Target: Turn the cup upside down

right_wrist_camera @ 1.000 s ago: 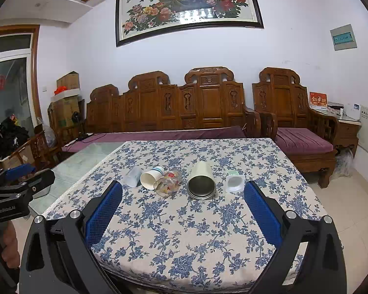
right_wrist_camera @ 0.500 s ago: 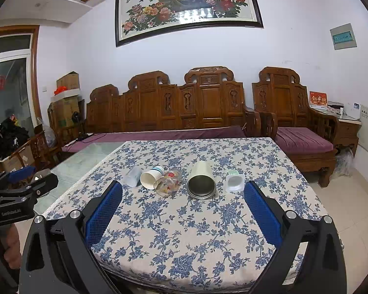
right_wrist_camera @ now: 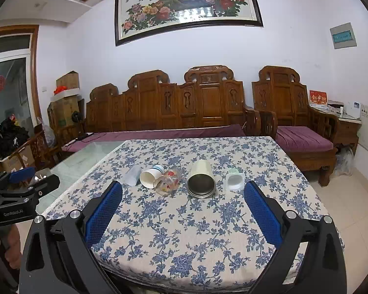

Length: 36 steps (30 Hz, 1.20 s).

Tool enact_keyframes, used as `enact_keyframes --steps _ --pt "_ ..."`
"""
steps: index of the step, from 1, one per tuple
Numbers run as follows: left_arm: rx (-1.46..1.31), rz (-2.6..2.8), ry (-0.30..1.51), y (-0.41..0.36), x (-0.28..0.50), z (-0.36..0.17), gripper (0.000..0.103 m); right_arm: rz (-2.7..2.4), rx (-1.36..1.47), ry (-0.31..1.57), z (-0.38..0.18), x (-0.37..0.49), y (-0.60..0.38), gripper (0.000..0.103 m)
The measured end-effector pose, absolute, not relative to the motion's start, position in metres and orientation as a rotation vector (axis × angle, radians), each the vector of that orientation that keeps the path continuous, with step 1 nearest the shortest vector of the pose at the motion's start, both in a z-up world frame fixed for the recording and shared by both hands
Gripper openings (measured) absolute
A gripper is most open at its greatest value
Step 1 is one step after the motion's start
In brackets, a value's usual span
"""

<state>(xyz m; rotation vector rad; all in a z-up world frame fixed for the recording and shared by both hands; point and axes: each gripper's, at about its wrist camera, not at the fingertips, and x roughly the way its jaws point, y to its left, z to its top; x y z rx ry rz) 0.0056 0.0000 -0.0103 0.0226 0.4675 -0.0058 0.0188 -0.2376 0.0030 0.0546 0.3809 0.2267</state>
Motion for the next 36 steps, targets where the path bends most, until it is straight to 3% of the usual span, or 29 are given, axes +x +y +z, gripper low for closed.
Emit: enact_keyframes --steps 19,36 --pt "0.075 -0.047 0.666 -0.009 0.051 -0.054 0.095 0.198 0.085 0.477 -0.042 0.059 -0.253 0.100" --pt "0.191 -0.173 0.922 -0.021 0.152 -0.120 0.095 0.121 0.083 0.627 -0.105 0.162 -0.284 0.100"
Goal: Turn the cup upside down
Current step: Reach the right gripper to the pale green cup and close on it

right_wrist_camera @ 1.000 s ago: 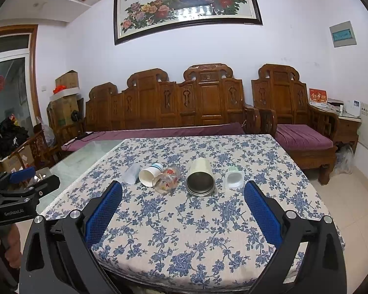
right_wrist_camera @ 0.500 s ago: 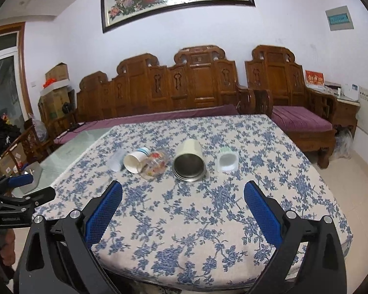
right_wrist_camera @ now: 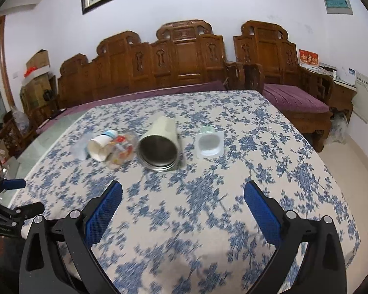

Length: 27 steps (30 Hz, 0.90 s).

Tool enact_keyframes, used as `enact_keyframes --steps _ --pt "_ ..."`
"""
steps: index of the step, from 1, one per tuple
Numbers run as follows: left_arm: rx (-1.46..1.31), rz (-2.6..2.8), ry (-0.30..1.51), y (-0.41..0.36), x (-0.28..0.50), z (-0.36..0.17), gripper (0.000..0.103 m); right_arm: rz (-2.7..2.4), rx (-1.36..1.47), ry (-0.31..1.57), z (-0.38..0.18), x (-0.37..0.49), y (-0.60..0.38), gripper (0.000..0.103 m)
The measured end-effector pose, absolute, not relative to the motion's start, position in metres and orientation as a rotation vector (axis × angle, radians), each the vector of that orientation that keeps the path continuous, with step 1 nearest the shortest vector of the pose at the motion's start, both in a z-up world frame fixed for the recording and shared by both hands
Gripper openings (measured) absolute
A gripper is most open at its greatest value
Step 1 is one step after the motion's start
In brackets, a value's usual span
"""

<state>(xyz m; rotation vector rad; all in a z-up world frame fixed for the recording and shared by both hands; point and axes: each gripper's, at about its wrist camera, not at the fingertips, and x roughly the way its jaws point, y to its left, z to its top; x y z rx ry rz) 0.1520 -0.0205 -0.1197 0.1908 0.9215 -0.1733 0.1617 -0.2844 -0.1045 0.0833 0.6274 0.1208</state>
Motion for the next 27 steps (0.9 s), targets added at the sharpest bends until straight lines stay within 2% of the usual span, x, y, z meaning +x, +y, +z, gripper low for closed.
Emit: enact_keyframes --steps 13,17,21,23,27 --pt "0.228 -0.256 0.910 -0.043 0.231 -0.135 0.095 0.090 -0.022 0.670 -0.091 0.292 -0.310 0.100" --pt "0.195 -0.299 0.899 -0.051 0.245 -0.146 0.095 0.115 -0.067 0.747 -0.097 0.343 -0.314 0.091" --pt "0.187 -0.290 0.878 -0.052 0.252 -0.155 0.095 0.133 -0.100 0.870 -0.121 0.390 -0.311 0.086" --pt "0.173 -0.282 0.890 -0.049 0.257 -0.160 0.095 0.143 -0.104 0.943 -0.139 0.412 -0.307 0.079" --pt "0.174 -0.282 0.877 -0.048 0.258 -0.160 0.095 0.168 -0.088 1.080 -0.166 0.443 -0.301 0.071"
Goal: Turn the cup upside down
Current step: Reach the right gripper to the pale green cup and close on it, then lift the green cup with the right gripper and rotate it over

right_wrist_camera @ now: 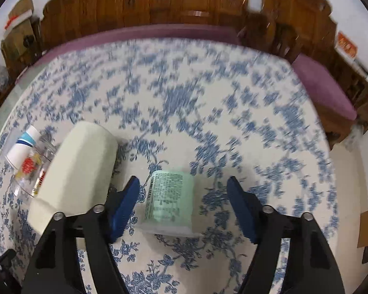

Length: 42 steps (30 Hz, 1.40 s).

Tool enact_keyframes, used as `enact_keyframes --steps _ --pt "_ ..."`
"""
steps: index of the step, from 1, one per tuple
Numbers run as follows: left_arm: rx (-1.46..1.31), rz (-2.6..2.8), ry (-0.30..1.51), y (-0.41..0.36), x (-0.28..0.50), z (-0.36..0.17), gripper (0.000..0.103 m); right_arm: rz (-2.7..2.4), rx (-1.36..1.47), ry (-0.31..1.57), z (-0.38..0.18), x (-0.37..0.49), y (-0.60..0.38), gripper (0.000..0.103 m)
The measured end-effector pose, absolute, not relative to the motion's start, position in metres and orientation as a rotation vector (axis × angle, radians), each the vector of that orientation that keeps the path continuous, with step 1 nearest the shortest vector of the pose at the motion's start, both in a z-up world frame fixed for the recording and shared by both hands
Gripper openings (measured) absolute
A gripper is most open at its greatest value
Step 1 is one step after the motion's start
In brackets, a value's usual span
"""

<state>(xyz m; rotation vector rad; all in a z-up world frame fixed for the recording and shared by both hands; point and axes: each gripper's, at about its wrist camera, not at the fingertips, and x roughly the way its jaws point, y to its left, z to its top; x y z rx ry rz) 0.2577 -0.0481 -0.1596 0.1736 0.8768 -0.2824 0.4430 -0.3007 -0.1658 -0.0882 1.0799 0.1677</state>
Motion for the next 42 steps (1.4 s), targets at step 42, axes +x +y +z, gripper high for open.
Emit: enact_keyframes --steps 42 --pt "0.009 -0.127 0.776 0.054 0.176 -0.119 0.095 0.514 0.007 1.129 -0.156 0.251 -0.140 0.049"
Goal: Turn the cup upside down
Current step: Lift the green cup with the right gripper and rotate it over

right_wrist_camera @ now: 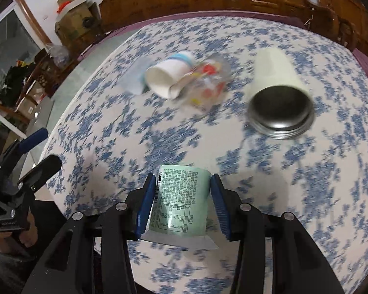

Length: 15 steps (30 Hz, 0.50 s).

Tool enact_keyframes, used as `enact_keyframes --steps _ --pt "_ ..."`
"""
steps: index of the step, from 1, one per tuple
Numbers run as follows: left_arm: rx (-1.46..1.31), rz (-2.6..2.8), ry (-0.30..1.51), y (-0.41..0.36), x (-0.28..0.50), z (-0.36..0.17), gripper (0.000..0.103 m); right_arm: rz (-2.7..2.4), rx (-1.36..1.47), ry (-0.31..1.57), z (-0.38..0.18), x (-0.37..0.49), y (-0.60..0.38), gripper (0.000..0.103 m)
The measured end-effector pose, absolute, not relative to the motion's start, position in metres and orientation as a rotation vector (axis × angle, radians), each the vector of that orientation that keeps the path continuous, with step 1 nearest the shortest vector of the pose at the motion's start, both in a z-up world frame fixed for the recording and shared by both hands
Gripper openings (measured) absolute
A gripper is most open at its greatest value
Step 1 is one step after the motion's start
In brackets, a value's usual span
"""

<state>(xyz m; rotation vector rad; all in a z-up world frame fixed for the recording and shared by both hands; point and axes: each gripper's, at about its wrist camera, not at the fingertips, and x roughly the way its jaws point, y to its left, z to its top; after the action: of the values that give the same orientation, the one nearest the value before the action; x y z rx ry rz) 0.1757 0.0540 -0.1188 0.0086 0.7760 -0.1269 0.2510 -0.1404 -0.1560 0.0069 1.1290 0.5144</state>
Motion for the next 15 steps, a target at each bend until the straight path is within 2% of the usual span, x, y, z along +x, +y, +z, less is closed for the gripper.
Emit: enact_keyframes --steps 10,12,13,15 --pt "0.005 -0.123 0.798 0.057 0.180 -0.127 0.095 0.510 -0.003 1.171 -0.183 0.253 -0.117 0.050" --pt "0.004 -0.123 0.803 0.056 0.181 -0.129 0.095 0.509 0.012 1.159 -0.183 0.254 -0.117 0.058" --pt "0.003 -0.124 0.805 0.056 0.181 -0.129 0.095 0.502 0.024 1.133 -0.179 0.253 -0.119 0.067" --pt "0.000 -0.130 0.810 0.055 0.182 -0.130 0.095 0.511 0.029 1.084 -0.172 0.249 -0.123 0.068"
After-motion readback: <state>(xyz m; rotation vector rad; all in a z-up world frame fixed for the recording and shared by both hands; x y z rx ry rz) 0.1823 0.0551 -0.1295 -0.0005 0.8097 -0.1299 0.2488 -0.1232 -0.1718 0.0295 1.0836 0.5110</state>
